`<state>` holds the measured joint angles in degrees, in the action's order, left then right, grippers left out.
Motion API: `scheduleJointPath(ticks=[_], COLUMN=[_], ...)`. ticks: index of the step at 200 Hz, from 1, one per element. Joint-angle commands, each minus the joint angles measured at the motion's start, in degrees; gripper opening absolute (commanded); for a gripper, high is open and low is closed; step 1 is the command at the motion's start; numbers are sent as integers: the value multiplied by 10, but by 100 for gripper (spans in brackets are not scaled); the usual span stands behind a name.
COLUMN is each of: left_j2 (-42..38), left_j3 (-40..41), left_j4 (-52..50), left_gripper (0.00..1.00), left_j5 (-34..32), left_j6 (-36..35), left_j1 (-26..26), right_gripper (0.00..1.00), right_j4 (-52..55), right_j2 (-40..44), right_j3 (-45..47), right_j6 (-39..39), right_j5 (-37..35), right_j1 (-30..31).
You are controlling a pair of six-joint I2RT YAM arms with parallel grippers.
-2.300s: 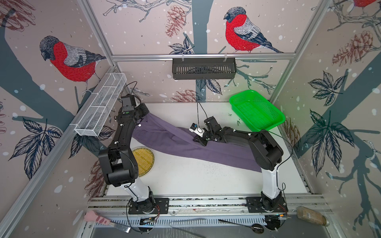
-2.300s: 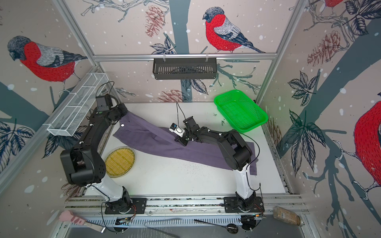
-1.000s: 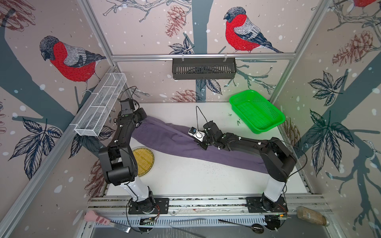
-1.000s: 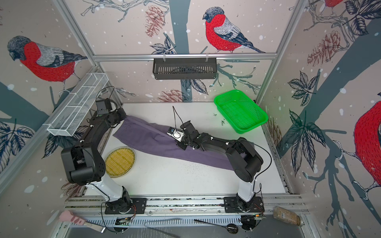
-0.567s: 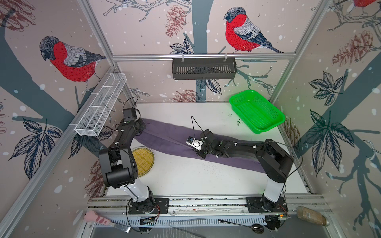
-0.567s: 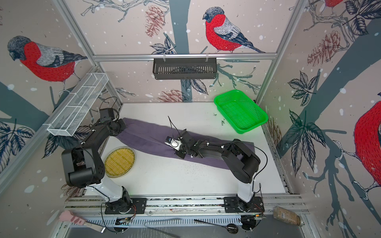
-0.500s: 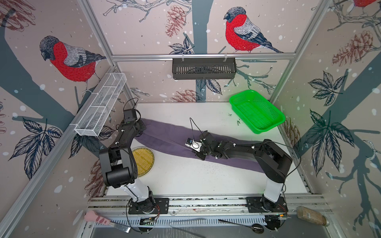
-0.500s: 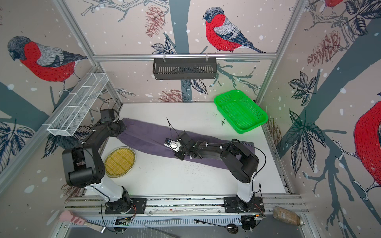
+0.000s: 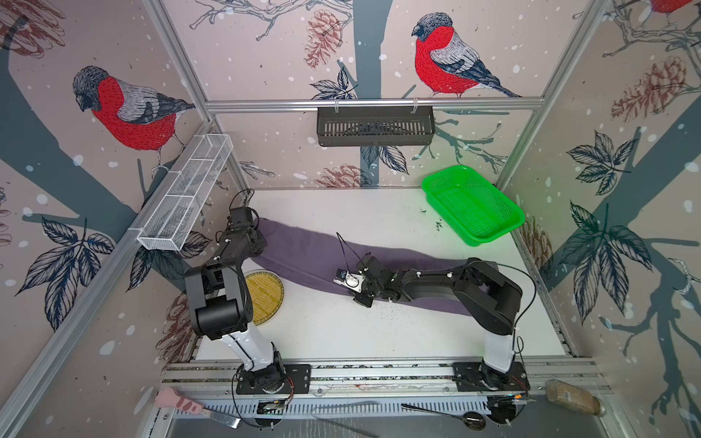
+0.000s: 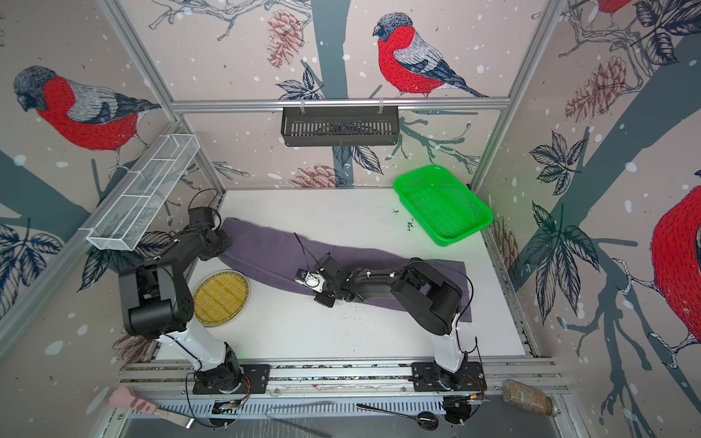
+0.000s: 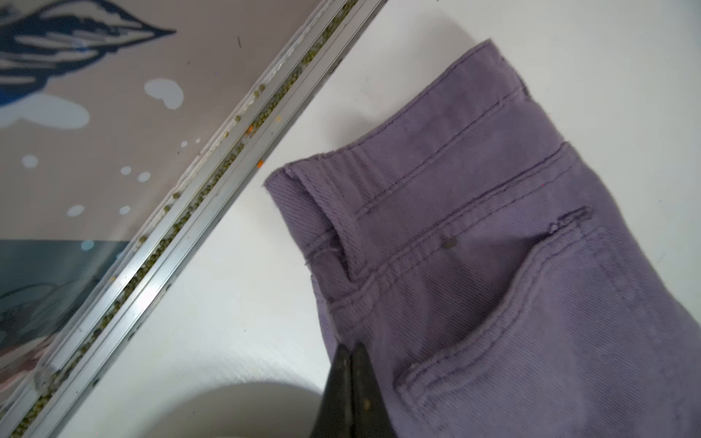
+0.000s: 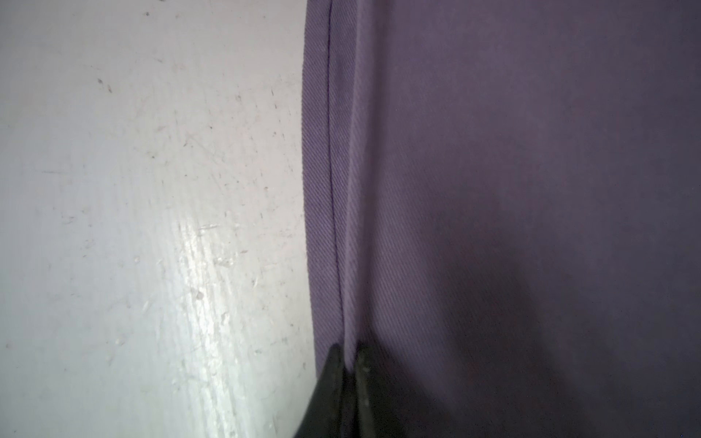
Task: Fold and stack the trousers
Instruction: Smooth out the trousers at the center of the table.
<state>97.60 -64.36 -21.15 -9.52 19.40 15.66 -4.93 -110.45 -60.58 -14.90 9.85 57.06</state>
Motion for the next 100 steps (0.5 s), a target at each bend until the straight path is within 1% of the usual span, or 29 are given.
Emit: scheduleJointPath(ticks=[1,25,34,54,77,100], left_j2=[-8,3,8,18,26,24], left_j3=[2,-13,-14,-8,-11,-18], left_j4=[-2,-21,-26,-26,-31,-36], left_gripper=[0,0,0,0,0,0], left_j5=[-31,-36,-38,-38,-35,-53], left_j6=[12,17,18,19,18,16], left_j1=[3,8,8,9,9,9], right_gripper=[12,13,16,17,23,30], right_j4=[1,9,11,15,22,25], right_j2=[5,22,30,37,30,41], right_j3=[1,-6,-9,-10,-5,5], right_j6=[7,1,-2,-9,-10,-4], right_j5=[-11,-19,-18,-15,2,28], right_j1=[0,-1,0,-1,-1,0])
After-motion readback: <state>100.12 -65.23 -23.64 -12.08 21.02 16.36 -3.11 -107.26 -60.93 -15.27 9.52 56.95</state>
